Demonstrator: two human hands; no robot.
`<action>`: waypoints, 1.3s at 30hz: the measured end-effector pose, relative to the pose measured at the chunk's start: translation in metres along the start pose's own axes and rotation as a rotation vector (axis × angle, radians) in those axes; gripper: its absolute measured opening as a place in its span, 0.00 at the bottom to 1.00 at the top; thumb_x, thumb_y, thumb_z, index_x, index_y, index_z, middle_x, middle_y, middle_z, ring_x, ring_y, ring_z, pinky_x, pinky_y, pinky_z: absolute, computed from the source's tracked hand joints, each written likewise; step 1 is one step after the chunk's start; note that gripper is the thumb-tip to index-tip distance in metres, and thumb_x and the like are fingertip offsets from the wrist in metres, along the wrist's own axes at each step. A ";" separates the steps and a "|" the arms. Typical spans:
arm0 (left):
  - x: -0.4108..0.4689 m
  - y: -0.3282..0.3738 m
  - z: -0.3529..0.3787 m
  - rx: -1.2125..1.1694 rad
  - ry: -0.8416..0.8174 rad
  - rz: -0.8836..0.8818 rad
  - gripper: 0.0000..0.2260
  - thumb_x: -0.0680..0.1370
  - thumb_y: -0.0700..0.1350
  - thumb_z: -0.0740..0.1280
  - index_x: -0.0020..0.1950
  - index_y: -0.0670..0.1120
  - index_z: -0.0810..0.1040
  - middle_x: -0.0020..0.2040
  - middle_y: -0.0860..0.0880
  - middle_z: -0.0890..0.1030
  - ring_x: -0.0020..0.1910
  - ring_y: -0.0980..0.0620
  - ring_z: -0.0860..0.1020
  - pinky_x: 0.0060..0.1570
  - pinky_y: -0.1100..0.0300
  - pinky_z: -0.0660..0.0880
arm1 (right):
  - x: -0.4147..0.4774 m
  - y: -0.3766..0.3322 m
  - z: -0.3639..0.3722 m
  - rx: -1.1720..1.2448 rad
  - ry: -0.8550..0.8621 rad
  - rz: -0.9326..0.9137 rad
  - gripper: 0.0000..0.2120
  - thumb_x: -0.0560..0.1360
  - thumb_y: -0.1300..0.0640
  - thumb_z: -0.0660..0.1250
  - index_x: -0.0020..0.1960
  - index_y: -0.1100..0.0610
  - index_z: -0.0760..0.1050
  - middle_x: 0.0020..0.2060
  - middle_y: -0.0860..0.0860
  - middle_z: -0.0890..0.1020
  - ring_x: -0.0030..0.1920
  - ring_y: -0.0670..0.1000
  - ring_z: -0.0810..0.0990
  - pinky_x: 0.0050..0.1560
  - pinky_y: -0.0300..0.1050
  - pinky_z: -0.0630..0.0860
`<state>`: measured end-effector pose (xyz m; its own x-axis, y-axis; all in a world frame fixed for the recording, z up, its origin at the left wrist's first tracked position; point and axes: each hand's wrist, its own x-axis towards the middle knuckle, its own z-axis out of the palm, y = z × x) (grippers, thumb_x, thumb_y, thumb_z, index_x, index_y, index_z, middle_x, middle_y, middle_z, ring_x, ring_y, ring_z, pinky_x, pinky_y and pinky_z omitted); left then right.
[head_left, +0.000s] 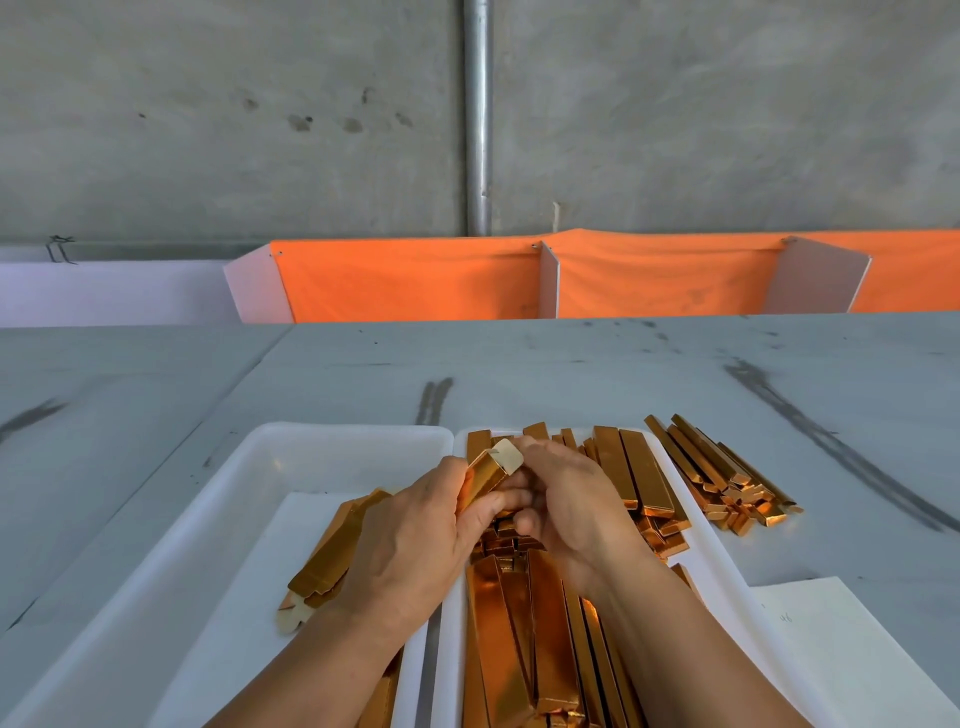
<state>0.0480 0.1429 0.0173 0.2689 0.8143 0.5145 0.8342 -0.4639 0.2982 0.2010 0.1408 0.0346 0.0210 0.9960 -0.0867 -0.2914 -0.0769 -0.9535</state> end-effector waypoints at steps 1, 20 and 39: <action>0.000 0.000 0.000 -0.002 -0.004 0.000 0.20 0.72 0.71 0.44 0.48 0.57 0.61 0.31 0.60 0.66 0.28 0.62 0.69 0.25 0.71 0.59 | 0.000 0.000 0.000 0.025 -0.027 0.012 0.13 0.82 0.53 0.62 0.51 0.61 0.82 0.36 0.56 0.82 0.30 0.48 0.76 0.25 0.37 0.71; 0.000 0.002 0.000 -0.149 0.006 0.030 0.29 0.72 0.71 0.47 0.72 0.64 0.56 0.41 0.63 0.71 0.32 0.67 0.71 0.32 0.76 0.65 | -0.002 0.003 0.001 -0.124 -0.022 -0.176 0.10 0.78 0.54 0.69 0.48 0.61 0.80 0.32 0.56 0.80 0.25 0.48 0.72 0.31 0.38 0.74; 0.000 0.005 -0.004 -0.160 0.001 0.002 0.30 0.72 0.70 0.49 0.70 0.59 0.65 0.45 0.61 0.76 0.38 0.62 0.75 0.34 0.77 0.66 | -0.003 0.001 0.003 -0.136 0.027 -0.191 0.05 0.78 0.60 0.68 0.46 0.62 0.80 0.30 0.58 0.80 0.25 0.51 0.74 0.32 0.38 0.76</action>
<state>0.0503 0.1389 0.0221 0.2700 0.8128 0.5162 0.7462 -0.5154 0.4213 0.1980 0.1380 0.0346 0.0893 0.9917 0.0926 -0.1482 0.1052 -0.9833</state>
